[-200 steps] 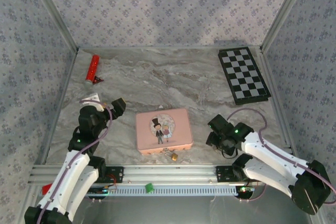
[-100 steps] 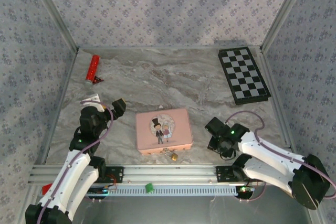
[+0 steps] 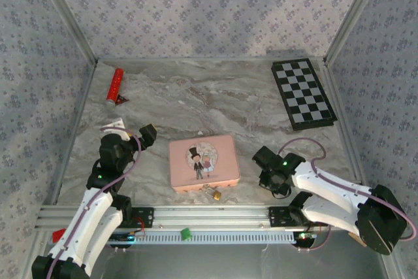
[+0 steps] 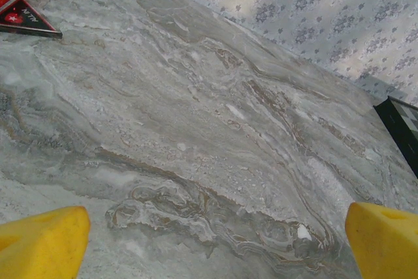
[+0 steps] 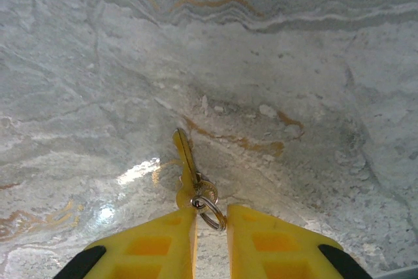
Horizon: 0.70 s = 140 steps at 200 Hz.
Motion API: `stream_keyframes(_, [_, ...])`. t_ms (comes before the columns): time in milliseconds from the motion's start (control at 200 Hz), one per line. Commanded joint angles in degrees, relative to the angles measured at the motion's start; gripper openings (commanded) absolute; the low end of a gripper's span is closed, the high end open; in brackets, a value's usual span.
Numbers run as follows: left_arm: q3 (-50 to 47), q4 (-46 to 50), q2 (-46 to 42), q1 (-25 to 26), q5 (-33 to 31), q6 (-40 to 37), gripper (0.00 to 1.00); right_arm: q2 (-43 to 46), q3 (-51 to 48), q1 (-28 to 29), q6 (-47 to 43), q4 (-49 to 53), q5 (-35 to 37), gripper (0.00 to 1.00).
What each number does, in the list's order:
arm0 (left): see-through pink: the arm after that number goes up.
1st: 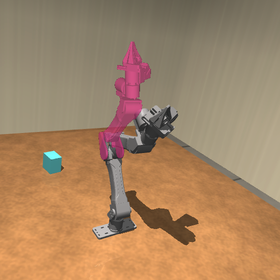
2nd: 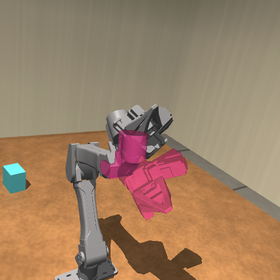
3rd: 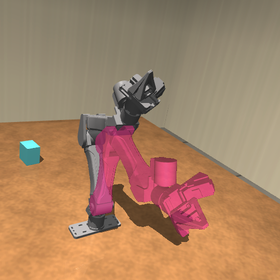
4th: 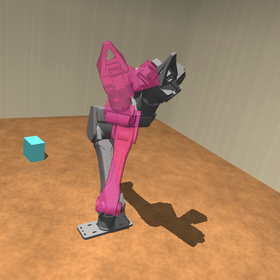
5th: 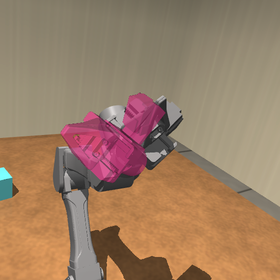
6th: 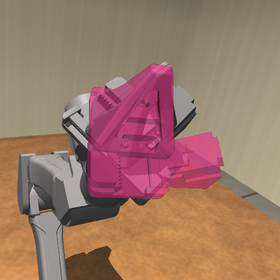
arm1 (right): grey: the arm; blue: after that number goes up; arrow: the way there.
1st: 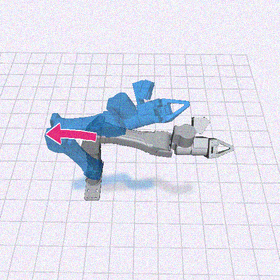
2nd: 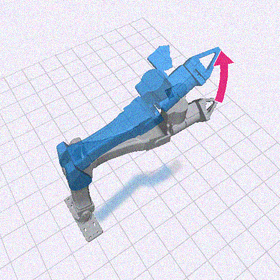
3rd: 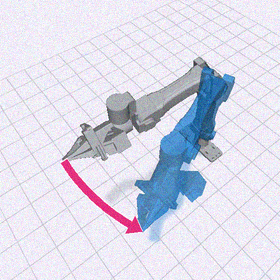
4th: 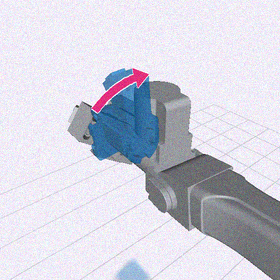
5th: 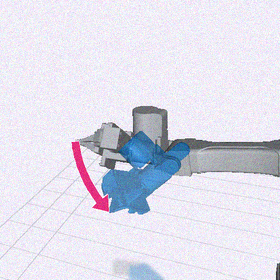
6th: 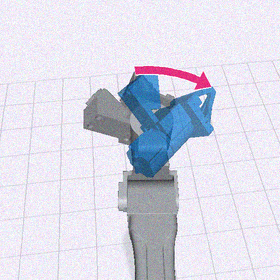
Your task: Unlock a padlock with a key
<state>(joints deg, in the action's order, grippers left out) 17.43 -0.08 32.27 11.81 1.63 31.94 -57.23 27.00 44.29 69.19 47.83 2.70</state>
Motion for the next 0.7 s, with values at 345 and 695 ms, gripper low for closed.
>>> stream_keyframes(345, [0.1,-1.4,-0.8,0.5,-0.5,-0.7,1.00,-2.4,-0.1,0.8,-0.4,-0.8,2.2,0.15])
stream_keyframes(695, [0.0,-2.1,0.3,0.5,-0.1,0.5,1.00,-4.9,5.9,0.8,-5.4,5.2,4.7,0.02])
